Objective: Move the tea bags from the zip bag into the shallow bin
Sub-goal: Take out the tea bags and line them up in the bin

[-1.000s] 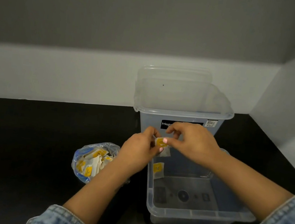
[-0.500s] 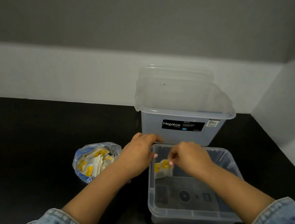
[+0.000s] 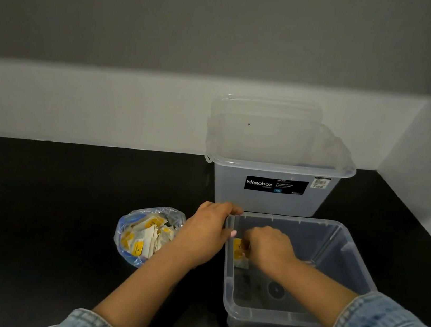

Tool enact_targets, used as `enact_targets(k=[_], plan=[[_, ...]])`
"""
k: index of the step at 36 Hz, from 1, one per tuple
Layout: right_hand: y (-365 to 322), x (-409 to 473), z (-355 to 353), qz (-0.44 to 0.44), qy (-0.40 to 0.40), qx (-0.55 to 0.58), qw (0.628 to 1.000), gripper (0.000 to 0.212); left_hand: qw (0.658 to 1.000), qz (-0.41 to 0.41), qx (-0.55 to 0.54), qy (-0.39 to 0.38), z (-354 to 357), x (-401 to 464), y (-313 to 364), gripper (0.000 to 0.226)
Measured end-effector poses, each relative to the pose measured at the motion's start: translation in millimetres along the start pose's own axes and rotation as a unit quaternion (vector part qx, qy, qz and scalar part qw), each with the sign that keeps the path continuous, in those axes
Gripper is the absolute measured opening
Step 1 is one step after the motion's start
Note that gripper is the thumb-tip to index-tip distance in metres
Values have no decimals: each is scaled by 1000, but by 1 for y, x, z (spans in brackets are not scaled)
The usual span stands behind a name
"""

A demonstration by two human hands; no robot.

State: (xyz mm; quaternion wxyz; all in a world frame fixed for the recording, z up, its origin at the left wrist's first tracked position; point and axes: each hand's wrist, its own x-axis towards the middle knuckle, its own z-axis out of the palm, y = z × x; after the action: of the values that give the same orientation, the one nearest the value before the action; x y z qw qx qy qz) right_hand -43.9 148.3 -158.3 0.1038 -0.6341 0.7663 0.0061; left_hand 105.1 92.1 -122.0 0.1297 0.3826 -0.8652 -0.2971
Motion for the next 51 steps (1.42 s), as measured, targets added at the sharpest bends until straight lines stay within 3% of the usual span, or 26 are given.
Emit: enact_targets(k=[19,28,33,42,51], plan=[[-9,-2,-8,-61,6,-149,987,20,1000,-6,-2,19,-14,-12,-8,37],[-8,-8,-26,-7,50,-75,996,14,997,-53,49,-11,-57,-18,-33,33],[-11,-15,-47,45,91,-8,995,13,996,-67,60,10,-79,-25,-57,22],[-46,-22,-82,90,209,80,970,10,965,-123,200,-112,-94,-27,-83,26],[-107,-27,-78,62,226,124,964,14,927,-89,302,-204,-82,-24,-98,42]])
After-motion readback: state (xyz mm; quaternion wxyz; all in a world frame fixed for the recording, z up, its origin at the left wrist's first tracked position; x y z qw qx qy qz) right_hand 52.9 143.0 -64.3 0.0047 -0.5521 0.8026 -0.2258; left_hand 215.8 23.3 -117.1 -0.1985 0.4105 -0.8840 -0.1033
